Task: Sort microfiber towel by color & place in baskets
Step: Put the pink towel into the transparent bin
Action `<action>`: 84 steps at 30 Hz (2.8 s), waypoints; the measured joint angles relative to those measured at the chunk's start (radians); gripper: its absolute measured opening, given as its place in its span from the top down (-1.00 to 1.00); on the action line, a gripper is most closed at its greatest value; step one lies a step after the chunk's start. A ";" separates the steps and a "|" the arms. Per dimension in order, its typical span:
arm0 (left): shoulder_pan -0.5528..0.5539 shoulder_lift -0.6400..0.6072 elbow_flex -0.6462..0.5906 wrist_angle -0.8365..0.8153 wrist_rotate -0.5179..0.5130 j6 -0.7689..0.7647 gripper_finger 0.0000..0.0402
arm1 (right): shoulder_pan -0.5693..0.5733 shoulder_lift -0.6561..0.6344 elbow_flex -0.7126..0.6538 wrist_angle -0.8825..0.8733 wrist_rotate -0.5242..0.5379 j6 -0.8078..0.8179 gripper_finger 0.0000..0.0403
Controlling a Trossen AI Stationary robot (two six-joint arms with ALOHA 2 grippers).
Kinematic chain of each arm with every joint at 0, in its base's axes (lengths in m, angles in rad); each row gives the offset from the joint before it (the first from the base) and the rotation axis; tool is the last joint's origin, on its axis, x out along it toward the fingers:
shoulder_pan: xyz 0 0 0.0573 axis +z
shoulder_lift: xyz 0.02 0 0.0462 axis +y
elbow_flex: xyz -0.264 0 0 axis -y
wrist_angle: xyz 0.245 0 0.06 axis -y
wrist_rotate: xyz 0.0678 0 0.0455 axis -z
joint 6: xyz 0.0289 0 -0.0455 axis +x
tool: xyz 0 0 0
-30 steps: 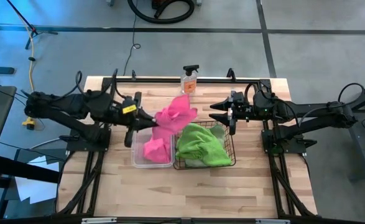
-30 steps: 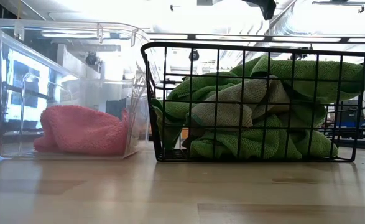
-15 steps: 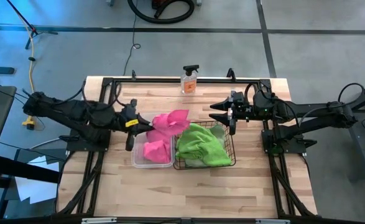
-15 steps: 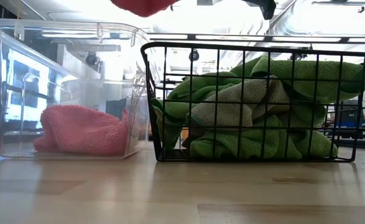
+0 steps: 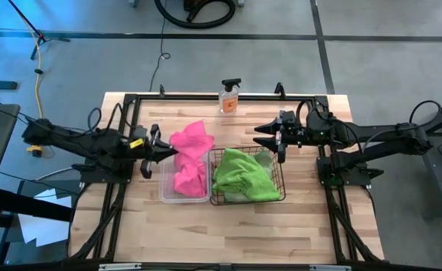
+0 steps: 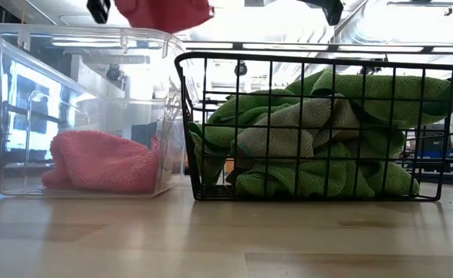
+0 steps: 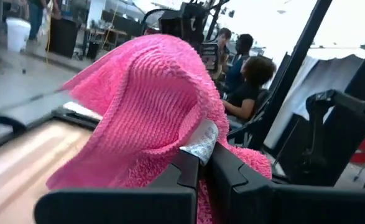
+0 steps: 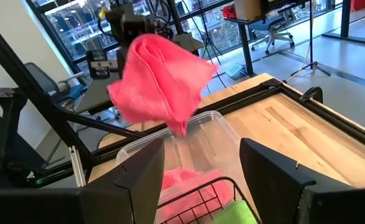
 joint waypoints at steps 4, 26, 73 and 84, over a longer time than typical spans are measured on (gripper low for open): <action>0.000 -0.003 -0.042 -0.009 0.004 -0.066 1.00 | 0.000 0.000 0.000 0.000 0.000 0.023 -0.03; 0.000 0.242 0.282 -0.801 0.072 -0.142 1.00 | 0.000 0.000 0.000 -0.002 0.011 0.015 -0.03; 0.131 1.070 0.714 -1.281 0.277 0.200 1.00 | 0.000 0.000 0.000 -0.024 0.024 0.016 -0.03; 0.131 1.198 0.714 -1.280 0.290 0.166 0.97 | 0.000 0.000 0.000 -0.053 0.023 0.015 -0.03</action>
